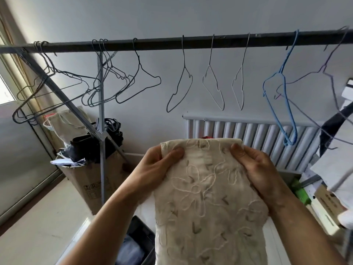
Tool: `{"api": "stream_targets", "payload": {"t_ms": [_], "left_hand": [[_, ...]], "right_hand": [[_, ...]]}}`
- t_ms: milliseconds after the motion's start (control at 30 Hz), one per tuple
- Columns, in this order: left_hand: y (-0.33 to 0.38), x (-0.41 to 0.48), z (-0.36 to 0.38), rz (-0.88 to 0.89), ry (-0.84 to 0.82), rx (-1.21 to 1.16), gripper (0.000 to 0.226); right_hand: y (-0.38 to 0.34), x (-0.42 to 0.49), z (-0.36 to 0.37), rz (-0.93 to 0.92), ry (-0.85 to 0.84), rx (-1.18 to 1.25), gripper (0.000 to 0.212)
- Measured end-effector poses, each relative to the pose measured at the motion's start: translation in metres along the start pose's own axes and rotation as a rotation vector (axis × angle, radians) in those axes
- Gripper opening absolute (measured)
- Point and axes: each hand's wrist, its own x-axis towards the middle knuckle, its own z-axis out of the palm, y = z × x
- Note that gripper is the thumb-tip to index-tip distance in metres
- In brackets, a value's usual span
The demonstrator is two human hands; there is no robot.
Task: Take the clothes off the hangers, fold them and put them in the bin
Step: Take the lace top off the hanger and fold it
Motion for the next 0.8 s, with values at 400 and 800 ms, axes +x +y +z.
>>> {"api": "stream_targets", "payload": {"t_ms": [400,800], "left_hand": [[-0.007,0.01,-0.024,-0.092,-0.037,-0.227,0.052],[-0.026,0.011,-0.03,0.024,0.073,-0.174,0.026]], "right_hand": [[0.011,-0.005,-0.004,0.228,-0.134,-0.122,0.04],[0.009,0.0,0.015,0.348,-0.194,0.249,0.07]]}}
